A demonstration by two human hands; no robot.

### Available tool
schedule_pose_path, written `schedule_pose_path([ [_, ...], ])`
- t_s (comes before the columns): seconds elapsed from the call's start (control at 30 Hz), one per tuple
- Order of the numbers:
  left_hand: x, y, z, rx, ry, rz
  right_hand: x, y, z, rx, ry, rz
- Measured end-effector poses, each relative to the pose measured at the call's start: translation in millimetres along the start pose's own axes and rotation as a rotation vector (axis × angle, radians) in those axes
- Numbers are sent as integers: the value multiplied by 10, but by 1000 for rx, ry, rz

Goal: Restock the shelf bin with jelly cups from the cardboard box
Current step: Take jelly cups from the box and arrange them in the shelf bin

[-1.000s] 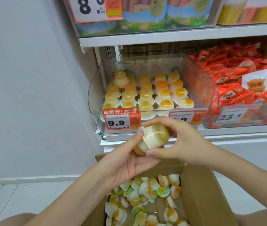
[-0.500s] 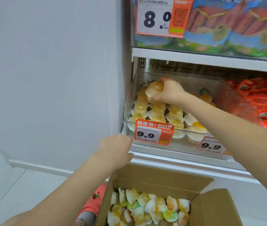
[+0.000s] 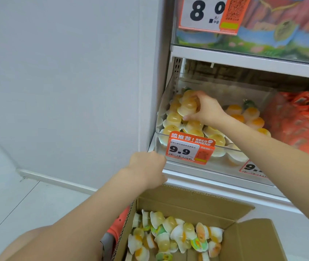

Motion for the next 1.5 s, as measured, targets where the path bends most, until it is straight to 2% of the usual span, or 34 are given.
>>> schedule_pose_path([
  [0.07,38,-6,-2,0,-13,29,-143,170,44,24,-139,-111],
  [0.17,184,7,-66,39,-24,85,-388,807,73,-68,-282,-410],
  [0.23,392,28,-150,78,11,139,-419,1379,24,-172,-270,-536],
  [0.3,702,72,-233,112,56,219,-283,1886,-114,-277,-197,-564],
  [0.37,1078,120,-273,138,69,322,16,2282,-332,-327,-98,-455],
  [0.57,2249,193,-187,64,107,578,1375,3030,-1029,-150,31,333],
  [0.7,2865,262,-243,37,163,707,2128,3249,-1233,-36,88,870],
  [0.8,3121,244,-250,-4,170,743,2433,3326,-1233,-102,203,1092],
  [0.9,3290,137,-212,-44,221,785,2634,3396,-1345,-107,268,1188],
  [1.0,3439,60,-152,-92,248,839,2779,3437,-1491,-117,340,1190],
  [1.1,3595,42,-126,-147,254,870,2889,3447,-1539,-227,441,1176],
  [1.27,3752,34,-134,-242,383,826,2938,3404,-1547,-388,475,1155],
  [1.37,3704,66,-171,-261,391,765,2880,3382,-1586,-349,376,1132],
  [1.5,3658,139,-193,-205,362,649,2735,3391,-1673,-189,226,1039],
])
Point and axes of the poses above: each hand's wrist, its own y-axis away from the middle knuckle, its own x-axis out of the palm, z = x × y, the point moved 2 cm from there along -y, towards the middle knuckle, and after that the axes turned 8 degrees about y, right-handed, at the moved point
